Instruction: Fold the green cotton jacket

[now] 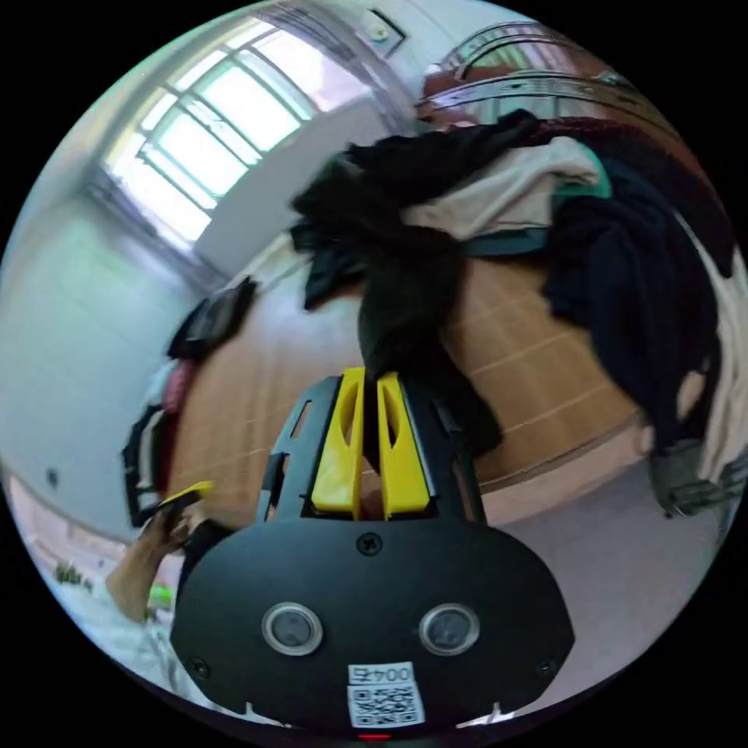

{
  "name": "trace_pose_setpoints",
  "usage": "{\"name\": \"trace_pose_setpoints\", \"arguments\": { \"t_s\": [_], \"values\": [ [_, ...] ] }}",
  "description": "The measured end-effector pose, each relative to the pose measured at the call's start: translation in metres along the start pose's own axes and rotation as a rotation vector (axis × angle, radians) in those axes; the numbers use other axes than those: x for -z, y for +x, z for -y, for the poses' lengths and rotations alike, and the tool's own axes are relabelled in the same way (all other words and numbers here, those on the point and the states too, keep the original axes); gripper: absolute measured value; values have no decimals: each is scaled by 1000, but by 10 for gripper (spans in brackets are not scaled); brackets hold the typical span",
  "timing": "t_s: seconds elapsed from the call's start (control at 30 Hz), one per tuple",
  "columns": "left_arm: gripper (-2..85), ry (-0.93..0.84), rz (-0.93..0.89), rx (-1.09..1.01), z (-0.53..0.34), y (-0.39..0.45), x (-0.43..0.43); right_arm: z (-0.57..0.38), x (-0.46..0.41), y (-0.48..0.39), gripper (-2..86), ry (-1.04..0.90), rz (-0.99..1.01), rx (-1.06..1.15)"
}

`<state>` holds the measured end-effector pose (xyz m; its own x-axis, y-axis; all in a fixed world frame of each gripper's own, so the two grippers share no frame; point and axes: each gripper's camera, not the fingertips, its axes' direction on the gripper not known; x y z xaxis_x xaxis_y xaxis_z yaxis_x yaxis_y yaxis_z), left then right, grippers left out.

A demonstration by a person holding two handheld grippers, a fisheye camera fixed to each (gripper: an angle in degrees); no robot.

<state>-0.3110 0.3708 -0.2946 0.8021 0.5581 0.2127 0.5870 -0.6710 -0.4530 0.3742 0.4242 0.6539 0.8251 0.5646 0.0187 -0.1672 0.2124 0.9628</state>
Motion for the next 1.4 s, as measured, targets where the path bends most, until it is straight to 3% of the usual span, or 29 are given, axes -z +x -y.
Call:
{"name": "trace_pose_setpoints", "arguments": {
  "t_s": [0.07,0.13,0.27,0.4,0.57,0.67,0.77,0.83,0.93,1.1,1.3,1.4],
  "values": [
    [162,-48,-215,-9,1,-10,18,-37,26,-41,33,-27,275,127],
    [172,-13,-352,-16,-5,-14,37,-72,40,-82,31,-94,402,255],
    [197,-34,-730,17,-16,-37,67,-133,83,-142,32,-95,472,355],
    [213,-117,-843,-16,-8,-56,93,-149,123,-156,35,-106,487,407],
    [212,-175,-1036,-39,14,-73,126,-174,175,-191,33,-203,404,672],
    [178,-357,-985,-186,30,-43,116,-189,175,-202,38,-263,384,719],
    [100,-404,-928,-241,39,-30,110,-197,179,-204,55,-247,273,713],
    [86,-324,-883,-221,41,-41,120,-195,194,-195,62,-237,335,681],
    [75,-159,-962,-181,41,-80,152,-187,231,-170,66,-156,467,601],
    [69,83,-1008,-97,20,-173,234,-162,258,-100,70,-104,482,347],
    [82,306,-770,130,-54,-307,312,-138,266,-45,46,-81,541,159],
    [94,340,-486,301,-75,-362,308,-123,251,-29,38,-94,593,88]
  ]
}}
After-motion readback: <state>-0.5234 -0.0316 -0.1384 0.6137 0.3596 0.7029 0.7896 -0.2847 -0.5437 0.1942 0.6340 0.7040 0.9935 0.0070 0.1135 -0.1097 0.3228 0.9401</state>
